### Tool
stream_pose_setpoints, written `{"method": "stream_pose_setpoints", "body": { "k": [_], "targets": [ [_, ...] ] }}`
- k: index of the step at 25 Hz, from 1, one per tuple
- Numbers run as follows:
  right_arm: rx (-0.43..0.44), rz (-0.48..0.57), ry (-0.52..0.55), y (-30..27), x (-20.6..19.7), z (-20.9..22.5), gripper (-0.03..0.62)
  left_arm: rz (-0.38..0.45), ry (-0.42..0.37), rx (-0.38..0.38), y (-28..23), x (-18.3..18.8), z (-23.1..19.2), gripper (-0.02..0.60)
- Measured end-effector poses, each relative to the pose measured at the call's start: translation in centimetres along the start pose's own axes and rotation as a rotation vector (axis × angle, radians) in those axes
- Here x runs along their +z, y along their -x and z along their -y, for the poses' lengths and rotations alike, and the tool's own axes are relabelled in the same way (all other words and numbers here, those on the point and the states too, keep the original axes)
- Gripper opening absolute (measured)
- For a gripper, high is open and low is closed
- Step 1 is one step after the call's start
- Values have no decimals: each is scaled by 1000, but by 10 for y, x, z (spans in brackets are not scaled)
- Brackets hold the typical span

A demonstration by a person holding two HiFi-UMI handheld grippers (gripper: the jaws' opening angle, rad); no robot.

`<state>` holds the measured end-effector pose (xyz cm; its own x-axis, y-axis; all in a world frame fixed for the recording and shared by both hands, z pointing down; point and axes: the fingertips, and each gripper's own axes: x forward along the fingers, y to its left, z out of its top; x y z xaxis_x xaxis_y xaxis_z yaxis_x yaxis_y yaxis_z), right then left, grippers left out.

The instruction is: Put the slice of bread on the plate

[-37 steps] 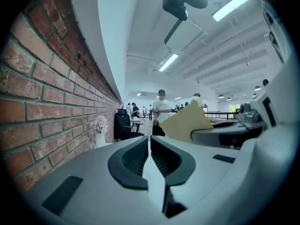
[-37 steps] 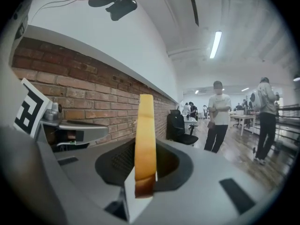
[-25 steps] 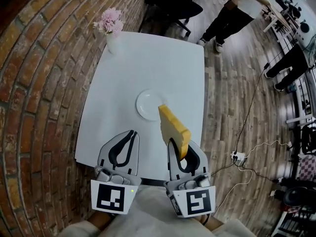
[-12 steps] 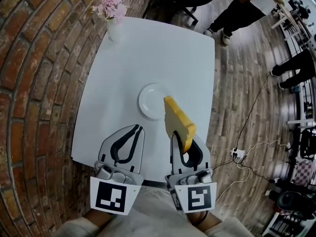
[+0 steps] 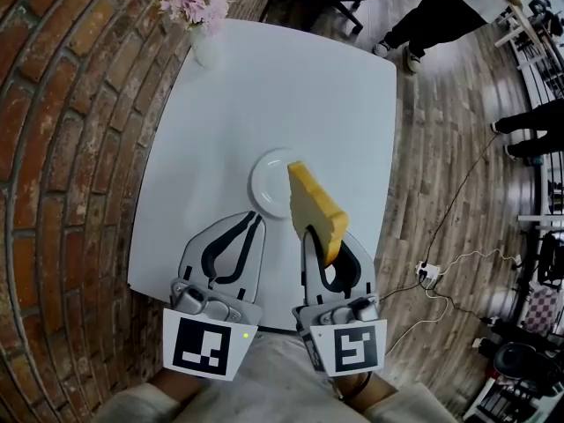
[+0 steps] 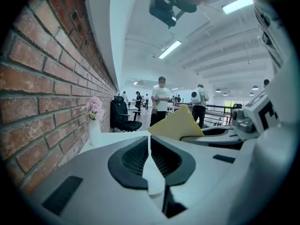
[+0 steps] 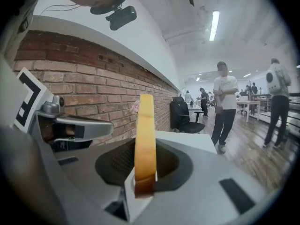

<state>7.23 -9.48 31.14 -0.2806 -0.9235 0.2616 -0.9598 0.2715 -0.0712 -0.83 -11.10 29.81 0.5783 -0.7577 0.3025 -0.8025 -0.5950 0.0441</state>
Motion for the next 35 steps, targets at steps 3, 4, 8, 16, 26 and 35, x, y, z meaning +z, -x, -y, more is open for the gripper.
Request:
{"method": "stream_pose_setpoints", "body": {
  "k": [3,4,8,16,26,35],
  "targets": [
    [11,-14,-6,-7,-4,1,90,-1,-4,8,-5,2,-3,25],
    [14,-20,-8,-9,-7,1,91,-2,-3,11,-7,2,-4,25],
    [39,-34,-17,-19,-12,-2,89,-9,5,21,-12,1,-9,25],
    [63,-64,-17,-38,-22,-1,89,-30,6,27,-21,-3,-15,25],
    [81,-110,-36,-59,-45,-1,89,-71,1,20,-34,-16,-18,25],
    [82,-167,-77,-78,-63,1,89,-91,22,16,-43,-26,-17,25]
  ]
}}
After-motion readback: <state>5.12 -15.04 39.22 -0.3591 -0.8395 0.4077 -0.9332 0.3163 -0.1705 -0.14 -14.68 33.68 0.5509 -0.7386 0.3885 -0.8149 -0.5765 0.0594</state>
